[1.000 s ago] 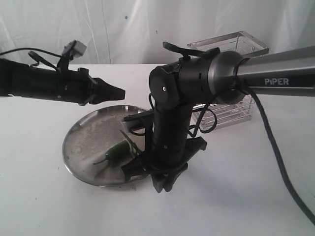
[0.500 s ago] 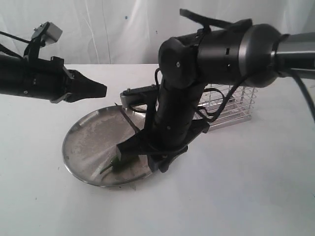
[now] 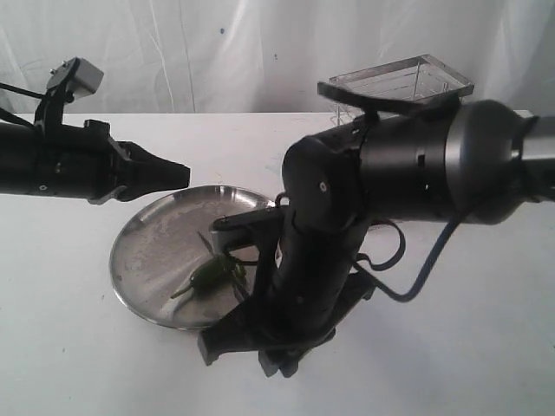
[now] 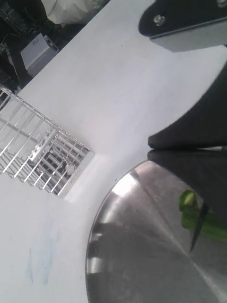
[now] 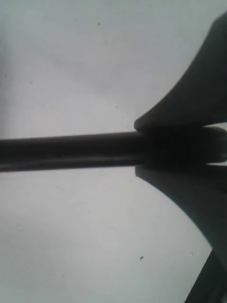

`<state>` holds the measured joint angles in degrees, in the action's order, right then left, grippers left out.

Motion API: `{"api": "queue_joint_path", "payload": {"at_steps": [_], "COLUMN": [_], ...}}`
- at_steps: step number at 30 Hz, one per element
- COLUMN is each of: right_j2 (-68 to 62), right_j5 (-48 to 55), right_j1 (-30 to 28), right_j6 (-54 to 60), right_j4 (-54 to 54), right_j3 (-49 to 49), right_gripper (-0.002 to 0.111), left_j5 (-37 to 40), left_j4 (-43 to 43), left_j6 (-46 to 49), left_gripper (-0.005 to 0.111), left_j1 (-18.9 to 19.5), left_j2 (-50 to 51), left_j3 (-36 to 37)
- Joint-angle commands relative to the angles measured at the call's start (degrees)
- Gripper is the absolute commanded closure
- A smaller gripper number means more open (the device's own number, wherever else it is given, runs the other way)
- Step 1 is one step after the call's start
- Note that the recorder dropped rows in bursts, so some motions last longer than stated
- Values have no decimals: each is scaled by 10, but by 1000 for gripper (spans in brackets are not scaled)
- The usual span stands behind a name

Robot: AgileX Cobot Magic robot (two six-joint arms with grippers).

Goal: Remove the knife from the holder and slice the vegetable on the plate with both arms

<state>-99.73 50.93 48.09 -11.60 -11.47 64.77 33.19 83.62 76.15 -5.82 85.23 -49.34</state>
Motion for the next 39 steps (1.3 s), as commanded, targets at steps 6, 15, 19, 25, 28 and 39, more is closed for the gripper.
{"api": "queue_joint_path", "payload": {"at_steps": [6, 15, 19, 25, 28, 39], "right_j2": [6, -7, -9, -22, -23, -34], "right_j5": [-61, -64, -67, -83, -76, -64], "right_j1": [12, 10, 9, -23, -23, -23], "right_j6": [-38, -51, -51, -47, -34, 14], "right_j4": [31, 66, 66, 59, 57, 42], "right_j3": [-15, -15, -15, -15, -15, -15], "right_gripper": [108, 108, 108, 108, 108, 108], "left_j5": [10, 14, 14, 36, 29, 24], "left_j4": [123, 123, 123, 115, 127, 136], "left_j6": [137, 138, 138, 138, 157, 184], "left_gripper": [107, 107, 107, 107, 107, 107], "left_j1": [-23, -23, -23, -23, -23, -23], "left_j2": [69, 111, 115, 114, 114, 145], "left_j3": [-7, -24, -27, -27, -27, -27]}}
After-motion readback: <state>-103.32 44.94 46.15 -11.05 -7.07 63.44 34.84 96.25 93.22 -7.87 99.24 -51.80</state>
